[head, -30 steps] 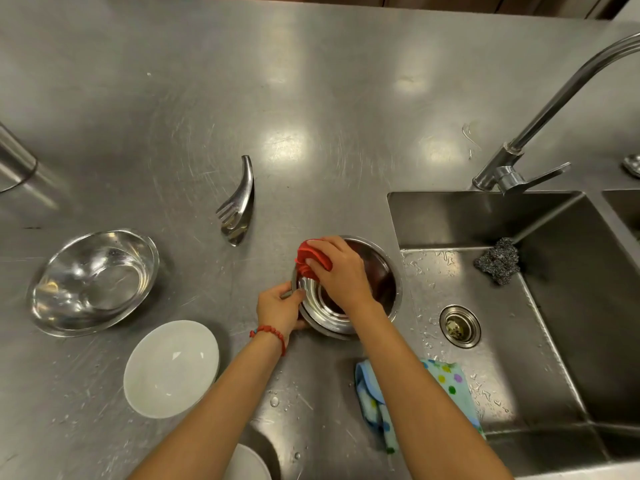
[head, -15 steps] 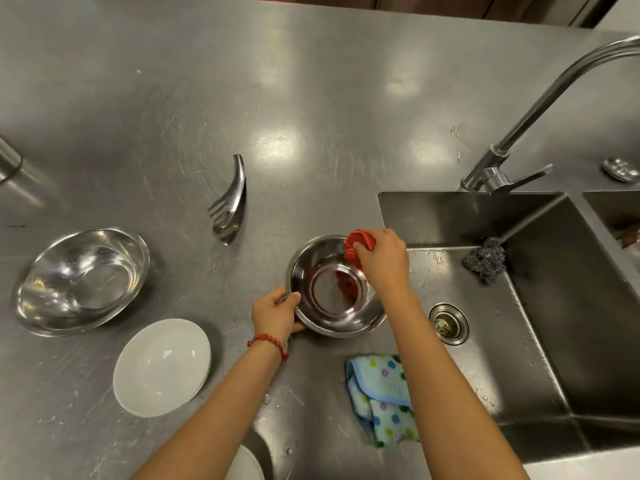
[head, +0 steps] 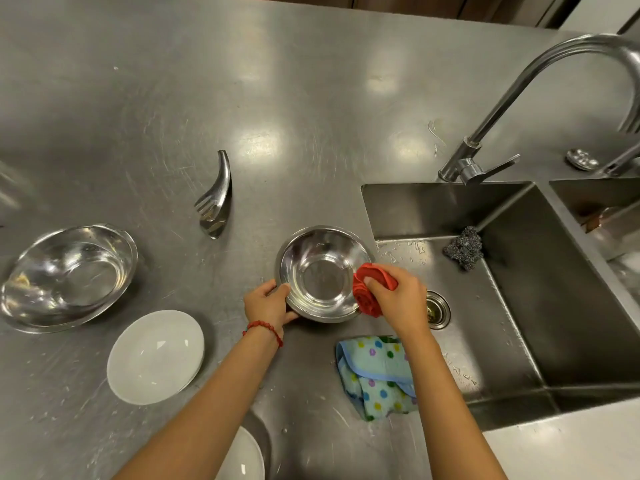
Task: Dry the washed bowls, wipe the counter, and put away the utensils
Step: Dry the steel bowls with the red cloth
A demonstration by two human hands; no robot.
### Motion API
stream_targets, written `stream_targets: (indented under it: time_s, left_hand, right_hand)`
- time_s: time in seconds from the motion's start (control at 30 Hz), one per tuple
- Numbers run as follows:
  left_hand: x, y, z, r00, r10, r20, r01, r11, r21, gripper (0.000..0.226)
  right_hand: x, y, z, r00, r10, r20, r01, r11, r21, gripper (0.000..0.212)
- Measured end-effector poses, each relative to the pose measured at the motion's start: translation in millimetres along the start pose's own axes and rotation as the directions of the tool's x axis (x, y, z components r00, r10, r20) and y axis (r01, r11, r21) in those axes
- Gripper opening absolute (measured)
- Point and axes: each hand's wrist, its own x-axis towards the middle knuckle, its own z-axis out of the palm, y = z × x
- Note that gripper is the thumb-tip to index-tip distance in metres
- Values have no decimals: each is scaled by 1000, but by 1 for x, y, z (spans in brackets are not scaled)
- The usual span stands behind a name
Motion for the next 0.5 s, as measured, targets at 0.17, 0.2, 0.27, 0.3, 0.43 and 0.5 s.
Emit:
stream_targets:
  time_s: [0.17,0.2,0.27,0.3,0.43,0.5]
  left_hand:
    - [-5,0,1,1000,-25,5,25,999,-26,17]
    - [-6,0,1,1000,-27,7,28,999,-31,18]
    - [-7,0,1,999,-39,5,39,999,-35,22]
    - [-8,0,0,999,-52,1,52,998,-40,23]
    - [-8,1,1,995,-96,-20,94,993,-76,18]
    - [-10,2,3,994,-97,-51,93,993,-75,16]
  right_hand:
    - [-36,0,21,998,62,4,-62,984,167,28]
    - [-44,-1,28,998,65,-16,-61,981,186,28]
    - [-59,-4,42,994,61,-95,-41,978,207,29]
    - [-63,-6,48,989,58,-136,-28,977,212,30]
    - [-69,-17,65,983,22,-183,9,986,165,33]
    - [-71,-22,73,986,-2,-169,28,988,151,33]
